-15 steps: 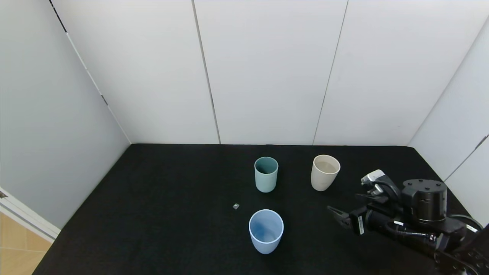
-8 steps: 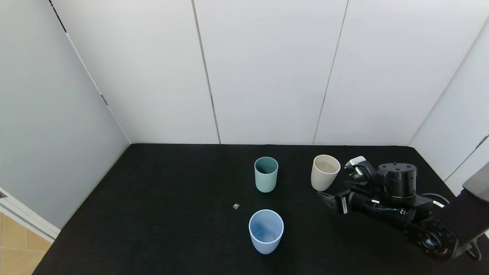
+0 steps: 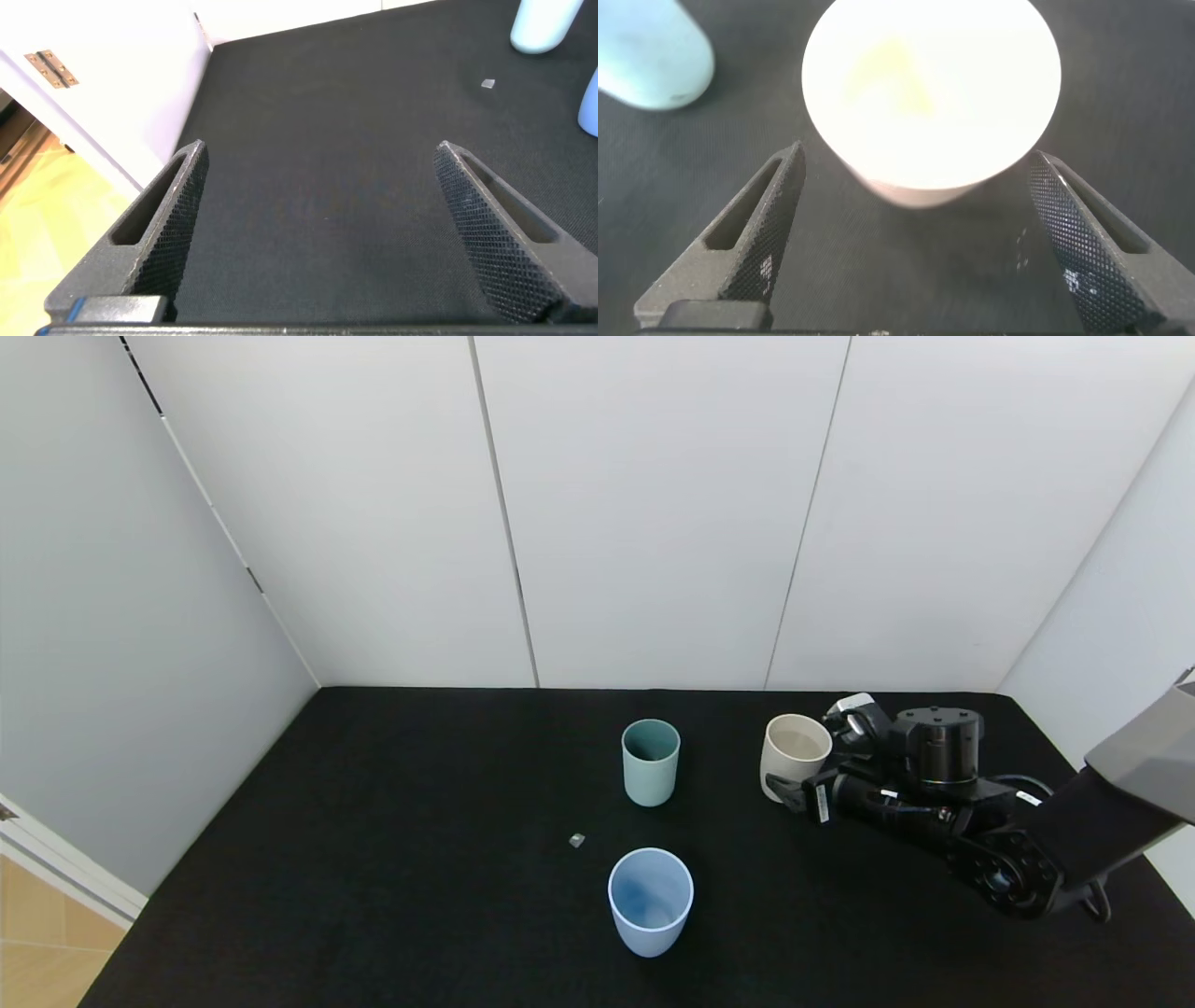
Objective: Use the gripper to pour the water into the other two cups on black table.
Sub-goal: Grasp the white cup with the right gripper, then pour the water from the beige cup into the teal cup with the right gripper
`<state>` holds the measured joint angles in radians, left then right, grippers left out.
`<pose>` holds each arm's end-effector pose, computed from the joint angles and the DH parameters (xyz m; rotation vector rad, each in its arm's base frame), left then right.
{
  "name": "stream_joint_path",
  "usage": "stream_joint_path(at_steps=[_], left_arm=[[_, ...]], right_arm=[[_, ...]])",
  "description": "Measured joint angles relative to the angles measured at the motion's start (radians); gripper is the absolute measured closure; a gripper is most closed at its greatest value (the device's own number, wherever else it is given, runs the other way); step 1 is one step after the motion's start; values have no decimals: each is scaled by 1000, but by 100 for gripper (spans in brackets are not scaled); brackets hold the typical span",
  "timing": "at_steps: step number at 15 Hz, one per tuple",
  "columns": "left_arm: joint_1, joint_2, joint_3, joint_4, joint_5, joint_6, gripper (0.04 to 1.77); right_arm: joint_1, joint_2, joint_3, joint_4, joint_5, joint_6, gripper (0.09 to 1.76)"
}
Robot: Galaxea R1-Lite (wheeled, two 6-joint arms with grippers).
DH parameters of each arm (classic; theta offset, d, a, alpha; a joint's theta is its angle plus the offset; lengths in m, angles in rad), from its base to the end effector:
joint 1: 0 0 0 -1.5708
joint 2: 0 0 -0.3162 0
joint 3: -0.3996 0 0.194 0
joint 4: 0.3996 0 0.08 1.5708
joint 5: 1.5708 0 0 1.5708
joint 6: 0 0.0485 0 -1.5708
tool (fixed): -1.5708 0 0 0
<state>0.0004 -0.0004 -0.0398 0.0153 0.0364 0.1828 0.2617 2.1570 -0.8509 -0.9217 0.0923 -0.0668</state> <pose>-0.0122 0.0018 0.0857 0.1823 -0.0215 0.0390 0.3982 0.1113 0.0626 -0.0980 0.3733 0.3624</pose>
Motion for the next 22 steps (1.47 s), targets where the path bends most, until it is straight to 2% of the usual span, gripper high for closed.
stream_joint_path(at_steps=[11, 12, 14, 15, 19, 22], left_arm=[[0, 0, 0, 0, 0, 0, 9], [0, 0, 0, 0, 0, 0, 9], [0, 0, 0, 0, 0, 0, 9], [0, 0, 0, 0, 0, 0, 9], [0, 0, 0, 0, 0, 0, 9], [0, 0, 0, 0, 0, 0, 9]], right_arm=[[2, 50, -101, 29, -18, 1, 14], [3, 50, -102, 29, -19, 1, 19], [5, 51, -103, 29, -19, 2, 50], [5, 50, -103, 29, -26, 2, 54], [13, 44, -104, 36, -52, 1, 57], [22, 18, -116, 100, -53, 2, 57]])
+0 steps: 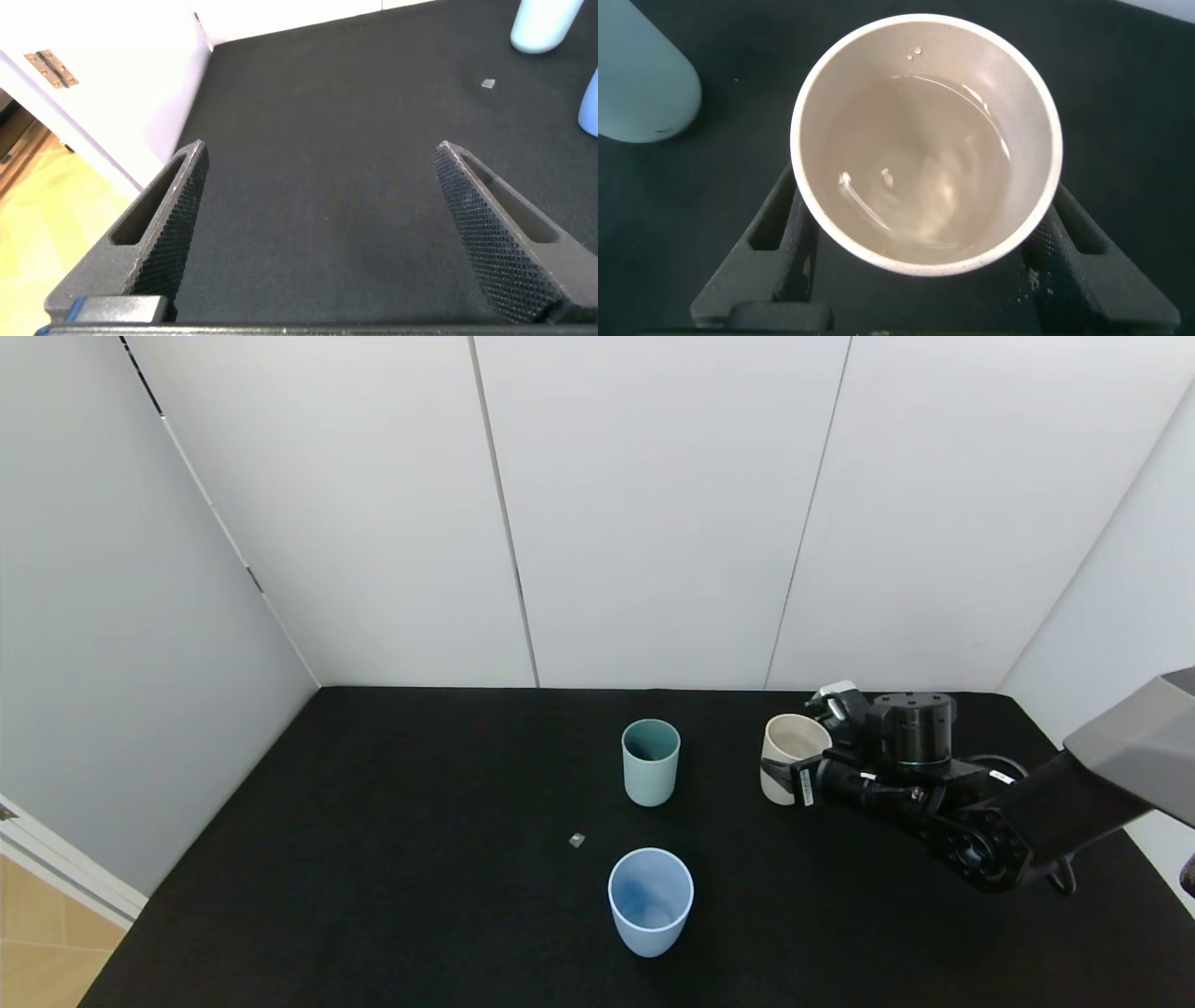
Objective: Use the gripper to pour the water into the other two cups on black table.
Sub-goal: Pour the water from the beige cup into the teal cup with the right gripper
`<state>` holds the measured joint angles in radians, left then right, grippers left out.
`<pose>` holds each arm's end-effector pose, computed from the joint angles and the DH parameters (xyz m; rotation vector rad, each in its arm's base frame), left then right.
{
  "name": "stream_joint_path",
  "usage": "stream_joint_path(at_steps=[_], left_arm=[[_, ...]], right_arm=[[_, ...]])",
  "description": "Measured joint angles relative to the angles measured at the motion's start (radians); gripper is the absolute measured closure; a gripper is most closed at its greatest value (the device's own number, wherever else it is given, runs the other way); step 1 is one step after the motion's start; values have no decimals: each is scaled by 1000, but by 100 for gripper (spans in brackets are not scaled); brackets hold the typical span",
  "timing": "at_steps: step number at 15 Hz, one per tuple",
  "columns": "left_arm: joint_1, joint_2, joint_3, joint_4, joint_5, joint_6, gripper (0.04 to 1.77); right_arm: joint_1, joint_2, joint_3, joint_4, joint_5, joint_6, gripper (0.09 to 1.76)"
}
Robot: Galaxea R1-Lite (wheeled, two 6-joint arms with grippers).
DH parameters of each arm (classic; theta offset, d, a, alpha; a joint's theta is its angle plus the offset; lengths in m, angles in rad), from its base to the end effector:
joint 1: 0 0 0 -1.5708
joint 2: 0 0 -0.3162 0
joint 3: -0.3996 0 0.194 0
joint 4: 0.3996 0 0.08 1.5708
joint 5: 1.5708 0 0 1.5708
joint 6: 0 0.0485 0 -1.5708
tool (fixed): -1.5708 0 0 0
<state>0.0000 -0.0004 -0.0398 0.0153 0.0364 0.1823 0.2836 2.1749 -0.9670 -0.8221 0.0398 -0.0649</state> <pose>-0.0122 0.0018 0.0857 0.1818 -0.0215 0.0386 0.4148 0.1229 0.0716 -0.1107 0.3742 0.3318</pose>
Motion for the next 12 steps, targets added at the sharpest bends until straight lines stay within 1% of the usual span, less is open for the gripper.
stream_joint_path(at_steps=[3, 6, 7, 9, 12], left_arm=[[0, 0, 0, 0, 0, 0, 9], [1, 0, 0, 0, 0, 0, 9], [1, 0, 0, 0, 0, 0, 9], [0, 0, 0, 0, 0, 0, 9], [0, 0, 0, 0, 0, 0, 9]], right_arm=[[6, -48, -29, 67, 0, 0, 57], [30, -99, -65, 162, -1, 0, 57], [44, -114, -84, 194, -9, -1, 57], [74, -131, -126, 245, -56, -4, 58], [118, -139, -204, 347, -79, -23, 58]])
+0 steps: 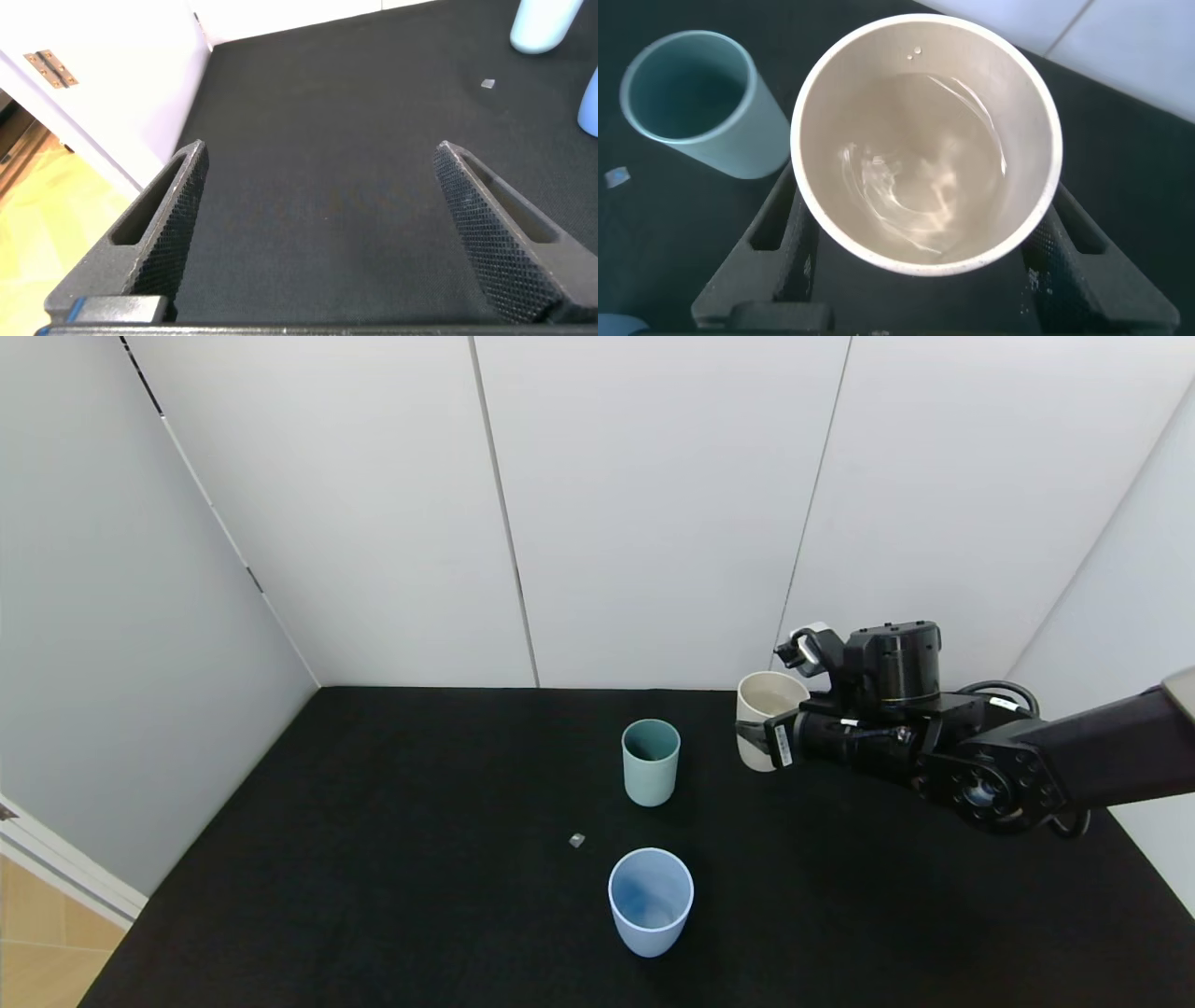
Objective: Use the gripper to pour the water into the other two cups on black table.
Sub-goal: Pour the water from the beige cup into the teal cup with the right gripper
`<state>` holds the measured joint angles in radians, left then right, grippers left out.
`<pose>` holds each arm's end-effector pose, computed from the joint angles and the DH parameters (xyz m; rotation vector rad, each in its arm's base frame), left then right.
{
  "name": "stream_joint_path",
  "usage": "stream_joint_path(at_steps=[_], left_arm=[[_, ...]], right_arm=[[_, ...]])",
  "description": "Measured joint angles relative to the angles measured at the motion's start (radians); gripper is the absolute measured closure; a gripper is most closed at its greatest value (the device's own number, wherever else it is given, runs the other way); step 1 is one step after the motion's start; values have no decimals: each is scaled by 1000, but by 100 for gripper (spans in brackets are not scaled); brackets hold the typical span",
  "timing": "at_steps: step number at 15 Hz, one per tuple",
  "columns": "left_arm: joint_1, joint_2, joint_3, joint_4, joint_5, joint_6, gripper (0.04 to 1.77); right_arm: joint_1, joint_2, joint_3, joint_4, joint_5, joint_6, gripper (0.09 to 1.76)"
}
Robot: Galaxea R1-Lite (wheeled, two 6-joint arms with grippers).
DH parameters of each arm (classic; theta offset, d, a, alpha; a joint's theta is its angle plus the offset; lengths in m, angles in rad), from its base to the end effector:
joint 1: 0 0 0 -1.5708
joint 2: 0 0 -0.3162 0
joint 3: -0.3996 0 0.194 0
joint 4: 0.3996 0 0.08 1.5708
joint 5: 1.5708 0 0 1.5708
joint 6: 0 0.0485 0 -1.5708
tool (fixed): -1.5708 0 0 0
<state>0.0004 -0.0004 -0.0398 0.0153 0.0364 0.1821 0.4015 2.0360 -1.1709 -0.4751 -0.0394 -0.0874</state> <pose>-0.0122 0.0018 0.0857 0.1816 -0.0215 0.0390 0.4003 0.1679 0.1467 -0.1711 0.3670 0.3742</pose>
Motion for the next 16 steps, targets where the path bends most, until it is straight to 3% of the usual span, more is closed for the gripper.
stream_joint_path(at_steps=[12, 16], left_arm=[[0, 0, 0, 0, 0, 0, 9], [0, 0, 0, 0, 0, 0, 9]], right_arm=[[130, 109, -379, 377, -118, -144, 58], [148, 148, -441, 418, -160, -242, 58]])
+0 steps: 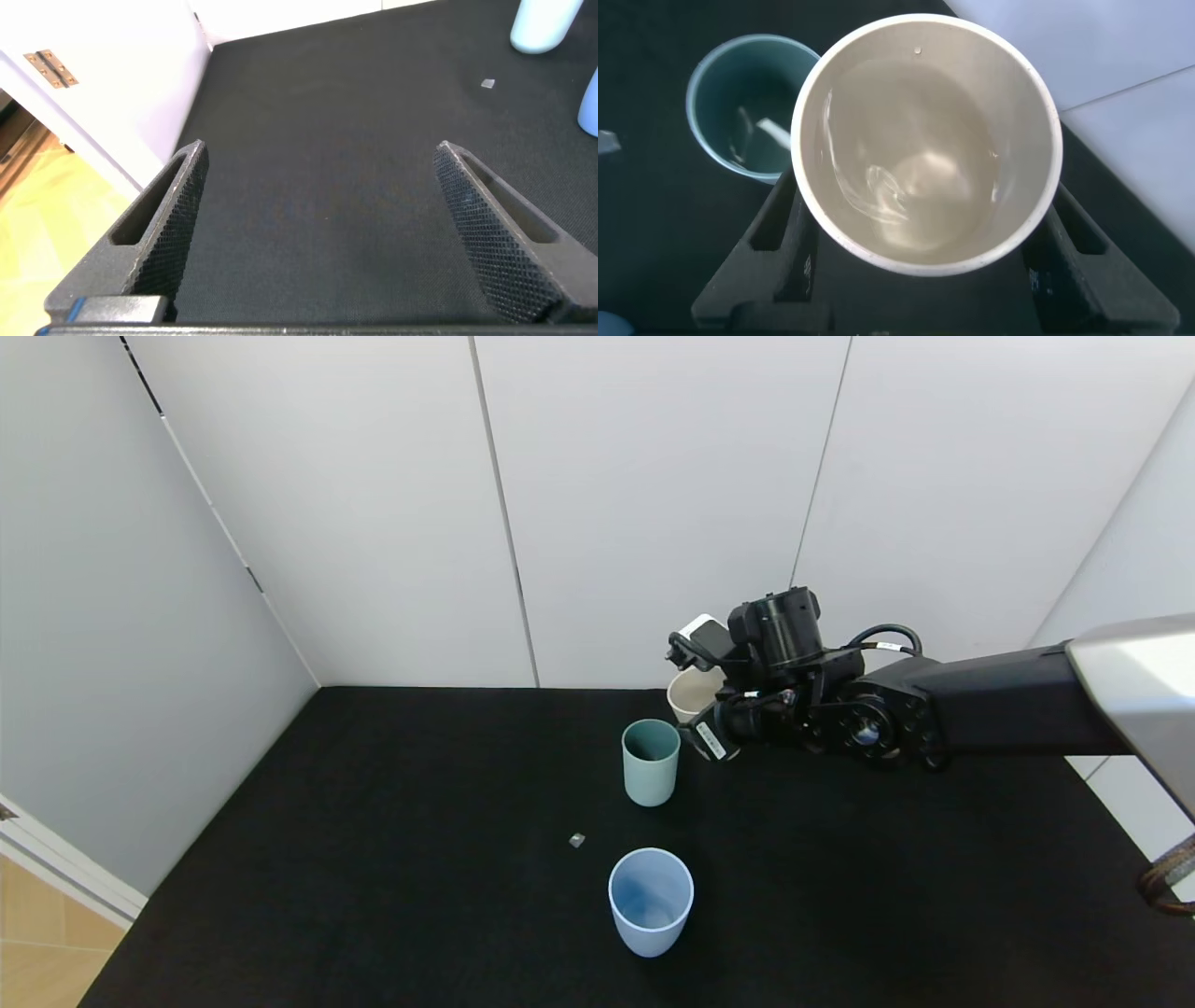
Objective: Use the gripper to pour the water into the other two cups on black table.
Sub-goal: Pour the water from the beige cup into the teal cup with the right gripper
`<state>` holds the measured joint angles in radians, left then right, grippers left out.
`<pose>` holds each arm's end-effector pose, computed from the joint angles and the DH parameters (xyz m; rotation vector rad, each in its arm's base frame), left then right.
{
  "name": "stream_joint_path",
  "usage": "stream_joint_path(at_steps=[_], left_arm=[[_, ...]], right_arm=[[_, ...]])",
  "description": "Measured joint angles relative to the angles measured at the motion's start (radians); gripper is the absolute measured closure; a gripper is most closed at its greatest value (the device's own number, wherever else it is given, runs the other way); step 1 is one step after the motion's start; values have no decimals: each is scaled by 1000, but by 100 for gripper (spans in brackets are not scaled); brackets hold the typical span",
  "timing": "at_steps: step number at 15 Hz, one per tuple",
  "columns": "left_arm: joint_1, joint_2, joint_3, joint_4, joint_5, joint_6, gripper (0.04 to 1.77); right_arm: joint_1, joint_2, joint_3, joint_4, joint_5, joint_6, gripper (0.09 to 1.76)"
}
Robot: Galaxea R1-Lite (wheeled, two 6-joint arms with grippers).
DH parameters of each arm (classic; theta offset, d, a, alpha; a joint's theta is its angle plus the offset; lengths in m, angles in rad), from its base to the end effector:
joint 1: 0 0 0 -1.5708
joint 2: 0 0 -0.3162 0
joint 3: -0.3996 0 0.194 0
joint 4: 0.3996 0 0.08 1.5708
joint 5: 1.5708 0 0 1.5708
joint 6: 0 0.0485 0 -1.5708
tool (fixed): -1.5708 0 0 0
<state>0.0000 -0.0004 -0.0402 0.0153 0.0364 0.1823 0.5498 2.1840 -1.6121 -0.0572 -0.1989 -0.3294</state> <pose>-0.0123 0.0018 0.0858 0.1818 -0.0219 0.0386 0.4178 0.2448 0.1625 -0.5088 0.4228 0.4214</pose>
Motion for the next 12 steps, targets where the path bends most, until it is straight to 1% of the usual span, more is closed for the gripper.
stream_joint_path(at_steps=[3, 6, 10, 12], left_arm=[[0, 0, 0, 0, 0, 0, 9], [0, 0, 0, 0, 0, 0, 9], [0, 0, 0, 0, 0, 0, 9], [0, 0, 0, 0, 0, 0, 9]], right_arm=[[2, 13, -6, 7, -32, -71, 58], [1, 17, -13, 14, -42, -129, 58], [0, 19, -44, 66, -50, -168, 58], [1, 23, -61, 80, -87, -209, 58]])
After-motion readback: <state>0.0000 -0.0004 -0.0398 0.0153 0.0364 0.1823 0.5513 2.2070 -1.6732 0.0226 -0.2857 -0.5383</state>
